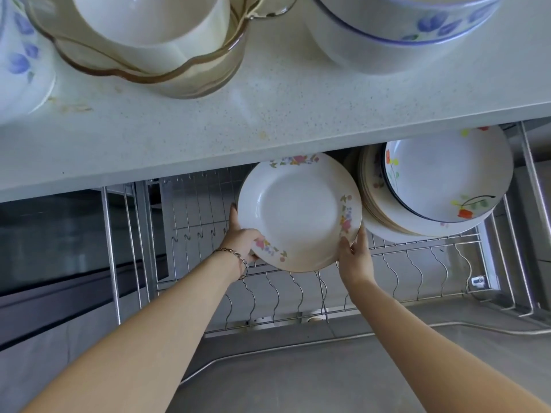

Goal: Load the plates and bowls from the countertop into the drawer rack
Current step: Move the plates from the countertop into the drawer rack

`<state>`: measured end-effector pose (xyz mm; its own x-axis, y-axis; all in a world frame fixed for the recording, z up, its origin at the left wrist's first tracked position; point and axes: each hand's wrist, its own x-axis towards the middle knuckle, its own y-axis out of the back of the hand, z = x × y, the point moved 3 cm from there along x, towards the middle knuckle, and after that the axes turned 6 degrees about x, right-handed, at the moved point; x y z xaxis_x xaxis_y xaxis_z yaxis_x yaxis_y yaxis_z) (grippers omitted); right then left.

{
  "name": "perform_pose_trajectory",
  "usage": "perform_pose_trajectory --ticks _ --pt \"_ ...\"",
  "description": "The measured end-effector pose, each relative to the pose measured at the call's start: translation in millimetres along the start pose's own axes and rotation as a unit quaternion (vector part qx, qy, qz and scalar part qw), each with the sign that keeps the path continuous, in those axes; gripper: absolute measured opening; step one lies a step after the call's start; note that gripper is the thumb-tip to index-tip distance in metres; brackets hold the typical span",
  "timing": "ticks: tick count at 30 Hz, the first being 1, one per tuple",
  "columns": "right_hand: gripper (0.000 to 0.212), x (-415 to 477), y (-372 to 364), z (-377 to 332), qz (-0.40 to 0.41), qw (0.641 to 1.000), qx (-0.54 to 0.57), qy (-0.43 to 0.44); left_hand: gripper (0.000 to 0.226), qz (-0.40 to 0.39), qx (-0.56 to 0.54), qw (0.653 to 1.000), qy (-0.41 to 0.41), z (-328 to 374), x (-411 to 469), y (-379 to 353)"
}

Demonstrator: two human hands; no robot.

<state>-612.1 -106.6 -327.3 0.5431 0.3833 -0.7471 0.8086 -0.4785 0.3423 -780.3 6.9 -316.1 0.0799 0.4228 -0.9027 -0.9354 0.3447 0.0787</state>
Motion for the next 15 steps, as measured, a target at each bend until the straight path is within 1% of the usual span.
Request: perform_pose_trajectory --ticks 3,5,6,7,9,10,11,12,13,15 --pt "0.061 1.3 1.2 -3.4 -0.017 1.0 -0.014 -0.006 0.099 -0.01 -0.005 1.0 -0.003 -2.5 2.8 3.0" --pt "0.063 0.5 1.3 -6.5 -0.039 0.997 -0.064 -0.019 0.095 -0.004 0.038 0.999 -0.003 -3.9 2.0 6.2" --pt "0.063 -0.8 2.2 -8.3 -0.049 0.995 -0.089 -0.024 0.087 0.009 0.083 0.996 -0.001 -3.4 -0.4 8.1" --pt "0.063 -3.1 4.6 -10.5 -0.058 0.992 -0.113 -0.025 0.076 0.031 0.148 0.988 0.005 0.1 -8.5 8.4" --pt "0.053 -12.4 14.0 -17.5 -0.079 0.98 -0.183 -0.024 0.047 0.079 0.292 0.953 0.004 8.9 -30.2 6.8" --pt "0.048 -19.0 20.8 -22.6 -0.099 0.969 -0.226 -0.024 0.035 0.09 0.358 0.929 -0.014 14.7 -41.9 4.8" --pt "0.045 -26.4 28.2 -29.3 -0.121 0.958 -0.26 -0.022 0.027 0.088 0.4 0.911 -0.042 22.8 -56.7 1.3" --pt "0.044 -35.0 36.8 -39.1 -0.143 0.951 -0.274 -0.019 0.023 0.082 0.415 0.903 -0.077 32.0 -72.0 -2.2" --pt "0.041 -44.7 46.7 -53.4 -0.159 0.949 -0.273 -0.006 0.023 0.067 0.402 0.907 -0.108 43.1 -90.9 -7.0" --pt "0.032 -65.7 69.7 -92.1 -0.176 0.952 -0.246 0.036 0.02 0.035 0.329 0.93 -0.16 67.8 -128.7 -17.0"
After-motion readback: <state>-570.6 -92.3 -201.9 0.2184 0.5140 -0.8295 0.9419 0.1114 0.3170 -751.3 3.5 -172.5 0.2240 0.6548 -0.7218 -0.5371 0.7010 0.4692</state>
